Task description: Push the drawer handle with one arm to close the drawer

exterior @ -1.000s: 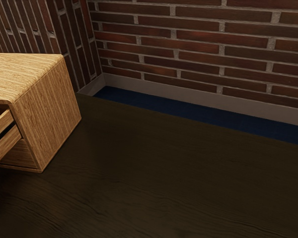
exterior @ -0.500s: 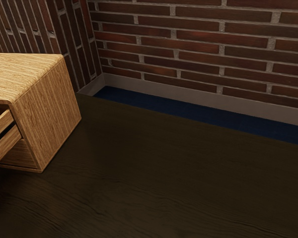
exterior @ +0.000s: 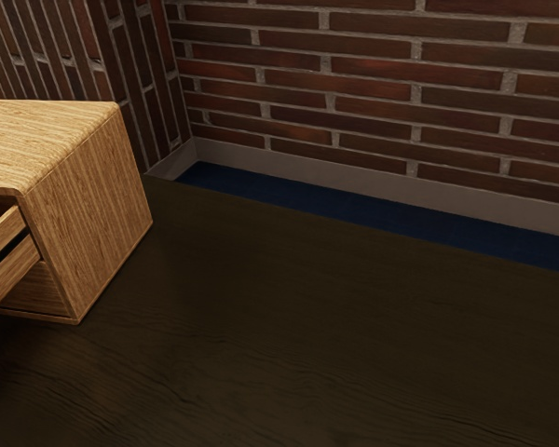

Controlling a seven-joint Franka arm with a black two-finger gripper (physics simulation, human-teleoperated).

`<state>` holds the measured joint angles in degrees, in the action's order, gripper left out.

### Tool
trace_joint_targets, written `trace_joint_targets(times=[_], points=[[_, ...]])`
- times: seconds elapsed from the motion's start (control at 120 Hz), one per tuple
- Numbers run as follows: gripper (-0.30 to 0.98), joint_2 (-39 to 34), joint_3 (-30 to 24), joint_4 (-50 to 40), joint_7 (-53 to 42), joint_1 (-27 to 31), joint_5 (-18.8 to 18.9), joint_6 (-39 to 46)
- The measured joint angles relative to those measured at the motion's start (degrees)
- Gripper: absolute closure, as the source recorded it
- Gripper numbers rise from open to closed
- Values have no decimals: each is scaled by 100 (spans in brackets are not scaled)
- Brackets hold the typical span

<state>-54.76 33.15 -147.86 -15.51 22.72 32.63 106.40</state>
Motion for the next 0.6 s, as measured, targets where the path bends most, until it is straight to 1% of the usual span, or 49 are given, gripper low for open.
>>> trace_joint_targets(times=[0.267,0.6], points=[[79,26,-17,125,-107,-32,-44,143],[79,341,-18,337,-176,-156,-102,208]])
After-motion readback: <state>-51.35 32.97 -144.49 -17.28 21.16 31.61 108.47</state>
